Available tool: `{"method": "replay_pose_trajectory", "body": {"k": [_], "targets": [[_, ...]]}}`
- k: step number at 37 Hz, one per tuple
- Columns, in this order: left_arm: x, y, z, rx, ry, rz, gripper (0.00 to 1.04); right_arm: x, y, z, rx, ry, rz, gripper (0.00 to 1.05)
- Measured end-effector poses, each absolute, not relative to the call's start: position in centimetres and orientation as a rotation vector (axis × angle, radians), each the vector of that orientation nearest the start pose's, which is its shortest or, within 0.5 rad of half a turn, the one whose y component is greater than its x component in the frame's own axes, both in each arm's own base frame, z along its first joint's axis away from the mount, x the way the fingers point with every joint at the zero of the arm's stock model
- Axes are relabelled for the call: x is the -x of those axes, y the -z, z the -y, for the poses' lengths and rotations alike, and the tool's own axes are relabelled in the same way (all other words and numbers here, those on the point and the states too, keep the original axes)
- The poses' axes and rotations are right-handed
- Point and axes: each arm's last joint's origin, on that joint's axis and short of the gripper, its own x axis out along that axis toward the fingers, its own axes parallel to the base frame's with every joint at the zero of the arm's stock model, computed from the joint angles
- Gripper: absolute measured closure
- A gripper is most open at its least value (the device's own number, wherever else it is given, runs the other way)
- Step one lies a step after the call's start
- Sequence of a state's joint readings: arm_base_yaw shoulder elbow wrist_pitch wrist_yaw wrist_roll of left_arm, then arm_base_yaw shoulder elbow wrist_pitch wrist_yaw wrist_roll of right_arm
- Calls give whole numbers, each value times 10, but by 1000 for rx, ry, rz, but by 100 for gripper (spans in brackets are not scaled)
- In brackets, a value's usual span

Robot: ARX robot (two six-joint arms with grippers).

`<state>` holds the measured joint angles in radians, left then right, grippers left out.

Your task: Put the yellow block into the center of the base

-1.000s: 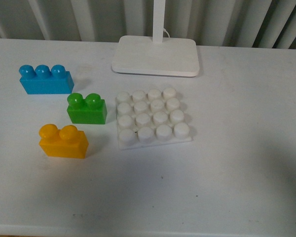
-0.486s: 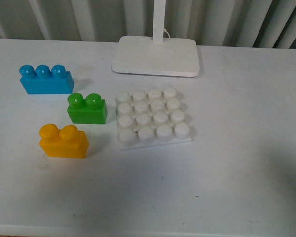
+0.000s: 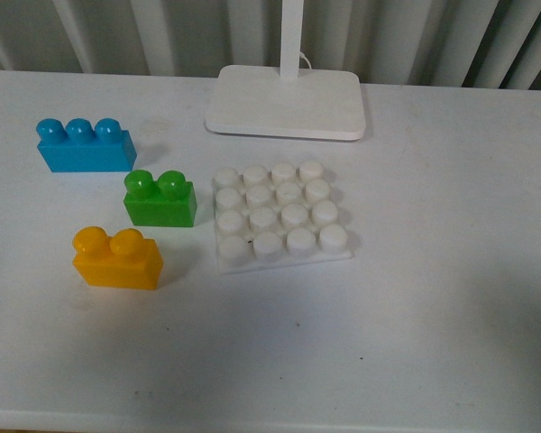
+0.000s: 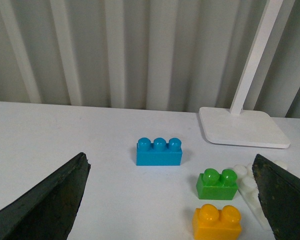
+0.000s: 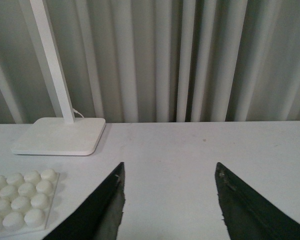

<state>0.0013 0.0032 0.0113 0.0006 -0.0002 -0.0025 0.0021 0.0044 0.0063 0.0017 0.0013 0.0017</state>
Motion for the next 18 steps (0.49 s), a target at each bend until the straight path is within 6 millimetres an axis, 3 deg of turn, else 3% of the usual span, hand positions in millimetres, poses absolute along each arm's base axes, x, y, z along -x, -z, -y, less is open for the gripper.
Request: {"method": "replay_pose_trajectory", "body": {"k": [4,9,12,18], "targets": [[-97,-167,0,6,-6,6,6,-98,-165,0,-2,-1,4,28],[-101,-167,2,74,-204,-310,6,-98,-166,0,-2,0,4,8],[-112,-164,5,77,-245,-399,6,-98,-165,0,-2,-1,4,10],[-140,-163,21,70,-213,-400,6,-98,-166,0,-2,-1,4,9]]}}
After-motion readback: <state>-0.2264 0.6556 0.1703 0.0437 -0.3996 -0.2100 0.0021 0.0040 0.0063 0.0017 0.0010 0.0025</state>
